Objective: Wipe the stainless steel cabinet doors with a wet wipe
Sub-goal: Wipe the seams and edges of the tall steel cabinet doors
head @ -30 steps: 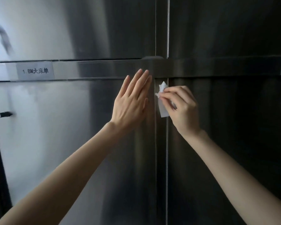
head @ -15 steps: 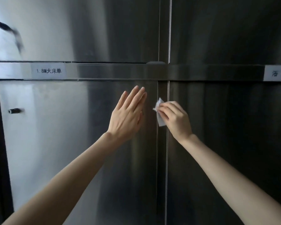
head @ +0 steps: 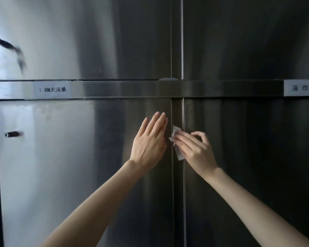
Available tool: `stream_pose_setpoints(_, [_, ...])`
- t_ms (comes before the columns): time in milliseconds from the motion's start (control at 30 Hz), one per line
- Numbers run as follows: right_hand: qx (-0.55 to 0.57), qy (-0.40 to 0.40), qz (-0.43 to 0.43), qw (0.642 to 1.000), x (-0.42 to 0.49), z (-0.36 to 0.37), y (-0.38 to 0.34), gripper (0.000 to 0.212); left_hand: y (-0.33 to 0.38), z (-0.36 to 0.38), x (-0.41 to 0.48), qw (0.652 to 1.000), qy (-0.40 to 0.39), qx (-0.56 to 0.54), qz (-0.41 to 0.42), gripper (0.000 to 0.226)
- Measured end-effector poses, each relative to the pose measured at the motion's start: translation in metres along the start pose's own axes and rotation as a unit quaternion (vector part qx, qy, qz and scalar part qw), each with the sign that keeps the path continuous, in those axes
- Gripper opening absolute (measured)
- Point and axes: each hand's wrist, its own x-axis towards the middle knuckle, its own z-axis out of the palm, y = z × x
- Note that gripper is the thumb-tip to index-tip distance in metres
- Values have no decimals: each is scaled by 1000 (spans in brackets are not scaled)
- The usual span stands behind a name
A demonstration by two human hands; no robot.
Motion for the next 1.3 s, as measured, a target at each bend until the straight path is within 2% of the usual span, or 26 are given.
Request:
stream_pose_setpoints(67, [-11,-7,-19,1000,13,-5,12,25,-3,-1,8,1000,-3,11,15,58])
stream_pose_setpoints(133, [-22,20,-20,999,43,-4,26,22,-8,-4,16,1000,4,21,21,58])
stream_pose_setpoints(300, [-21,100,29,994,88,0,33,12,-14,2,19,999,27,16,13,56])
stream_pose_setpoints(533, [-7,36,-10,999,36,3,21,16,-16,15,18,999,36,5,2,56])
stream_pose_setpoints(700, [-16,76,57,995,87,8,31,12,-18,32,21,997,71,20,3,57])
stream_pose_setpoints(800, [-2,70,88,994,72,14,21,15,-21,42,20,994,109,22,10,55])
stream_pose_setpoints(933, [-7,52,38,998,51,9,20,15,-26,43,23,993,110,39,27,55])
stream_pose_setpoints(1133, [-19,61,53,997,88,15,35,14,-31,50,19,993,105,47,32,58])
stream_pose_setpoints(1300, [7,24,28,999,47,10,22,10,-32,51,21,992,113,50,29,57])
